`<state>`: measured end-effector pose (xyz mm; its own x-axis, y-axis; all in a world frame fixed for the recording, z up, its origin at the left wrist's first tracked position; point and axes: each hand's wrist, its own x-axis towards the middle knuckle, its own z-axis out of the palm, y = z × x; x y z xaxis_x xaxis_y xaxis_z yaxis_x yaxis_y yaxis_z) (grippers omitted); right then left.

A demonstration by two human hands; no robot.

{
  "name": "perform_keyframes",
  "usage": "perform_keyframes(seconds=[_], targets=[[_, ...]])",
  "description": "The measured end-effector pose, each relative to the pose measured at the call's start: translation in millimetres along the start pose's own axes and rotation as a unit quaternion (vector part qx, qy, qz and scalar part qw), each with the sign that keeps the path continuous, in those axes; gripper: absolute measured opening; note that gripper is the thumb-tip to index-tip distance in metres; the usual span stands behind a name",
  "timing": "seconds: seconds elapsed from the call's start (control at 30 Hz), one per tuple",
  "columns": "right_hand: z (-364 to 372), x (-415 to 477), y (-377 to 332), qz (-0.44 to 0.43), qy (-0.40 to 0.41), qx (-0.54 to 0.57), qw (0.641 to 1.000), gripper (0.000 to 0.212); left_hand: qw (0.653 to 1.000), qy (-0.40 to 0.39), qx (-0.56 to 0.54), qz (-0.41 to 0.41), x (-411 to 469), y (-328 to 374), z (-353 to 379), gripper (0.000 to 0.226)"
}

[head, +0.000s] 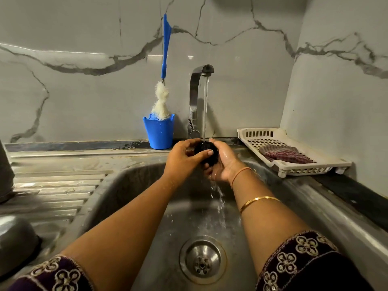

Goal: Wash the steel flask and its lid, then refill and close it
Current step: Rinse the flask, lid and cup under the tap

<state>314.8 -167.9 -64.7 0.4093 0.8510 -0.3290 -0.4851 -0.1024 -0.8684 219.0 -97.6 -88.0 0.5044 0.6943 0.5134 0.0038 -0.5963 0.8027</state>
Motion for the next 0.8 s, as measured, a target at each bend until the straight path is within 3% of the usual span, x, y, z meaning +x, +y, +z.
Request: perform_keyframes(seconds=[0.13,0.27,0.5,0.63,0.8], targets=[[-2.2,-1.4,1.1,-0.004,0.048,-0.094,0.994,0.044,0.998,-0.013,0.065,0.024,-2.4,3.0,1.8,0.047],[-3.8,-0.7,0.6,0.004,0.066,-0.087,0.994,0.046,0.995,-0.086,0.044,0.020,-3.3,-0.6,-1.3,0.058],[-6.0,2.1,-0.3,0.012,0.035,-0.105,0.994,0.043,0.981,-0.122,-0.136,-0.065,-3.9,6.8,-6.4,0.039],[-7.5,4.3,0.7,-0.011,0.036,-0.135,0.990,0.043,0.981,-0.113,-0.140,-0.070,0.6,6.1,-11.2,0.026],[-6.3,7.1,0.6,-0.057,0.064,-0.088,0.992,0.037,0.990,-0.125,-0.064,-0.020,-1.5,12.9,-5.9,0.048]])
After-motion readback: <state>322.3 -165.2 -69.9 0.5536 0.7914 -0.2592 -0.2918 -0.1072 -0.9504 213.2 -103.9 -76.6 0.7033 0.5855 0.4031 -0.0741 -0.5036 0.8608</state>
